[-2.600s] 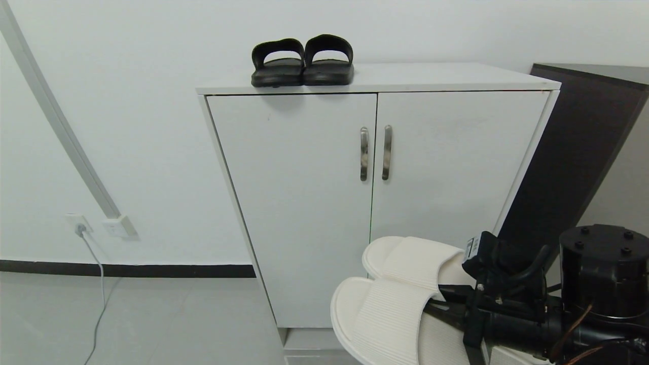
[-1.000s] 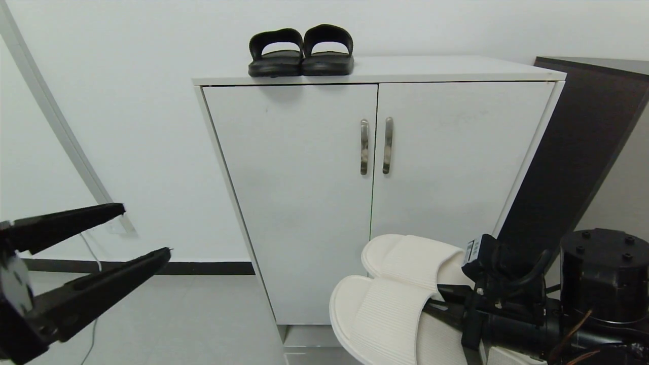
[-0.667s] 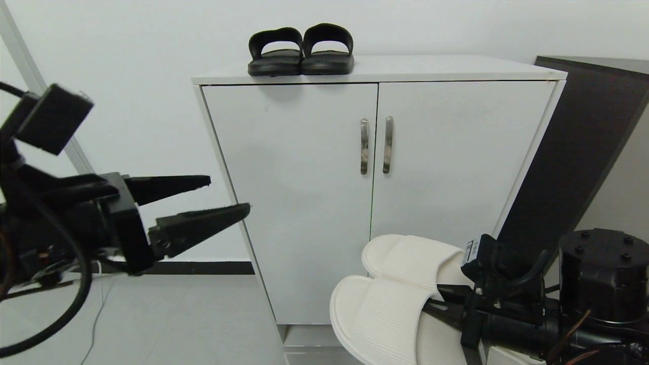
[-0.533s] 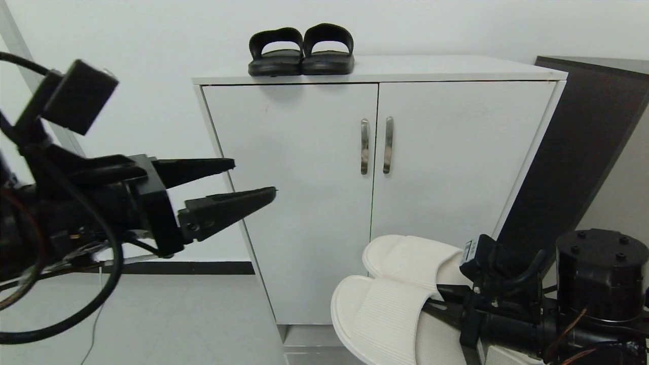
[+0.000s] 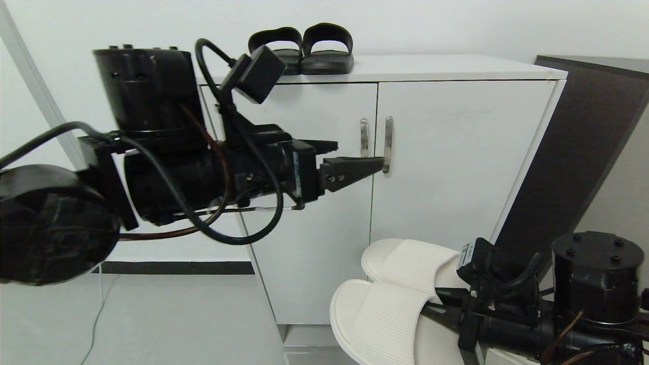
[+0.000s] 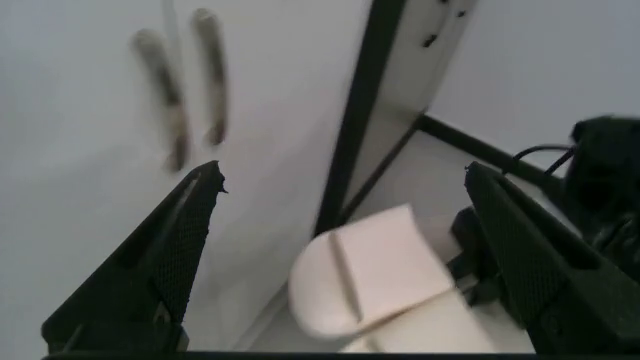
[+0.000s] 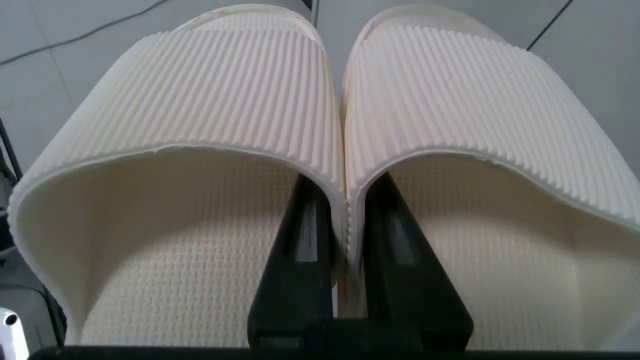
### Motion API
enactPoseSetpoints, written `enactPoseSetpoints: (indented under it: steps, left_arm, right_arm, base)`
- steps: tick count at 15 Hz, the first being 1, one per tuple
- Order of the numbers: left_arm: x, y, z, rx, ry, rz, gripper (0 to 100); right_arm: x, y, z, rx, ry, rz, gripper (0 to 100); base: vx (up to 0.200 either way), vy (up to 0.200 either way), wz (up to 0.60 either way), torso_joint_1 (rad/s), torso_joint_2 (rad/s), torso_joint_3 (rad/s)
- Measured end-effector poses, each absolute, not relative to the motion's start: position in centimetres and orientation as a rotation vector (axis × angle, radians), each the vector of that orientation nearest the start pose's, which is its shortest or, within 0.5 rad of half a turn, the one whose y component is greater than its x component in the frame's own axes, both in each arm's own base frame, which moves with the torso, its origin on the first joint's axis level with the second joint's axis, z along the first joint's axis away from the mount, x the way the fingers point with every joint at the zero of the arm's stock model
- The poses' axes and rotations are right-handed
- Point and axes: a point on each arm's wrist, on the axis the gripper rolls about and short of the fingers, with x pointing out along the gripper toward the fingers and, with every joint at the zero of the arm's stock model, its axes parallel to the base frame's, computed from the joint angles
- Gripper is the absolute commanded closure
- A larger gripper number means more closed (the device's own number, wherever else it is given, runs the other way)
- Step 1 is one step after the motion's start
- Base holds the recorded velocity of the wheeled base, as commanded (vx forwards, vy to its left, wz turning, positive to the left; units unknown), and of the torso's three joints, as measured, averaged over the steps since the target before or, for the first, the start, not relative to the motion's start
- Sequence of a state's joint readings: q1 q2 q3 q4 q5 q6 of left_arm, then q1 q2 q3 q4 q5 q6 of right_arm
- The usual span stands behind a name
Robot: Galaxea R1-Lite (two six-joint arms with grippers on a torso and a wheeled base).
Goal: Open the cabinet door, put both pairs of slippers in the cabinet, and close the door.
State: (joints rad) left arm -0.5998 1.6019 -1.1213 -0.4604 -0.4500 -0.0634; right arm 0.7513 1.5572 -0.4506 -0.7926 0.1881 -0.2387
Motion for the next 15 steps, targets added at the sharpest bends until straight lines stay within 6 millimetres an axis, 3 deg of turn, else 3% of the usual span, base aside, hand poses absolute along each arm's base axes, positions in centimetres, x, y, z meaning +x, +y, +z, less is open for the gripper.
enactPoseSetpoints:
  steps: [4,7,15]
  left_arm:
    - [26.8,-20.9,29.4,-0.163,0.076,-1.160,0]
    - [28.8,-22.3,29.0,-0.213,0.104,-1.161,0]
    - [33.1,-23.3,27.9,-0.277,0.132,-1.066,0]
  right_arm:
    - [17.2,16.6,14.6,-0.309,0.200,0.966,100]
    - [17.2,16.6,14.6,-0.309,0.199,0.965,100]
    - [17.1,16.6,14.5,-0.311,0.202,0.966,100]
  base:
    - [0.000,0.000,0.00,0.000,0.00,0.000]
    - [0.000,0.000,0.00,0.000,0.00,0.000]
    - [0.000,0.000,0.00,0.000,0.00,0.000]
